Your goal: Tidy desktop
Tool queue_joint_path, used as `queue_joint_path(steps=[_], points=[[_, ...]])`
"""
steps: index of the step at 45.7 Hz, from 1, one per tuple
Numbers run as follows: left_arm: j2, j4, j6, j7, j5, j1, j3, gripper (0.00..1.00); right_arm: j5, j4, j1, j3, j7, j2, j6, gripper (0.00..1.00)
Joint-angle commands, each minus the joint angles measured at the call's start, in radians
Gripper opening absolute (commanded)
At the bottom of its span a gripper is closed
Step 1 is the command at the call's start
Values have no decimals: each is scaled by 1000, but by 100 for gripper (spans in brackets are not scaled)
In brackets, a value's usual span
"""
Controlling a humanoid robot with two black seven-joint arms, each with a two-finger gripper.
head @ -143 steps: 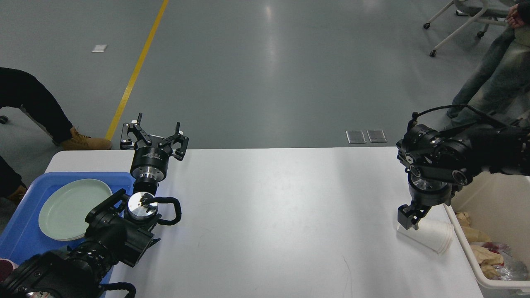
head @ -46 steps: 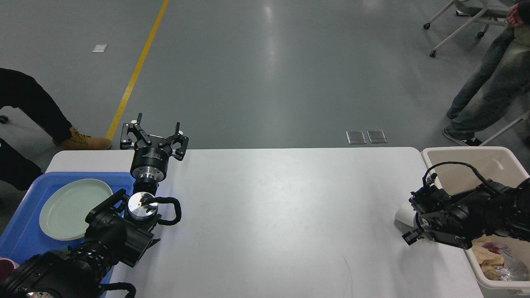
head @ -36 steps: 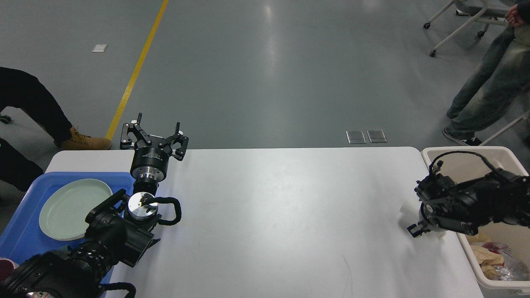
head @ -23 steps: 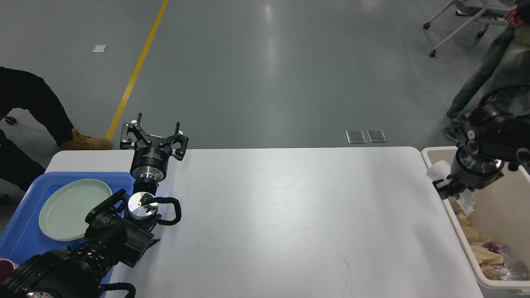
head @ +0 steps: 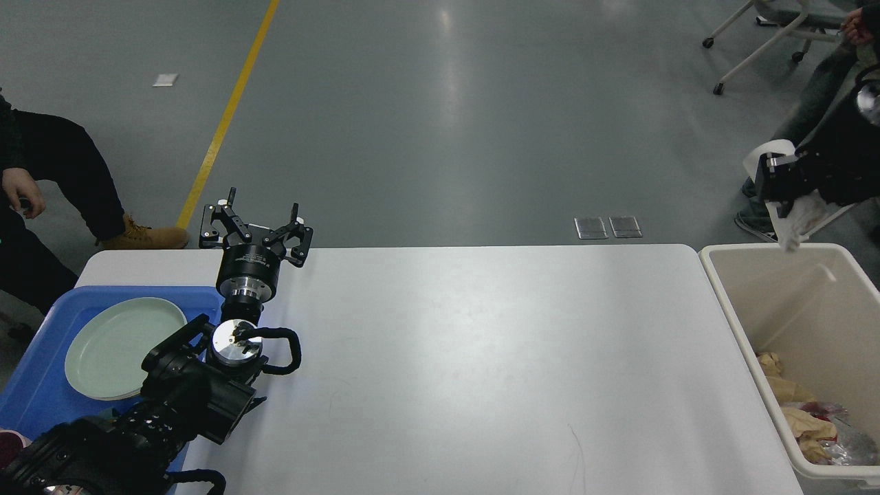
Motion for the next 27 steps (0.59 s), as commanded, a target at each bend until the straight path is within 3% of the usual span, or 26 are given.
queue_joint_path(steps=[1, 11, 17, 27], points=[[0, 0, 0, 0, 0, 0, -1, 97, 50, -2, 73, -27, 0, 7, 0, 0], [0, 0, 0, 0, 0, 0, -1, 97, 56, -9, 101, -76, -2, 4, 0, 0], [0, 0, 0, 0, 0, 0, -1, 97, 56, -115, 67, -172, -3, 2, 0, 0], [0, 0, 0, 0, 0, 0, -1, 97, 39, -353, -276, -244, -8, -7, 0, 0]])
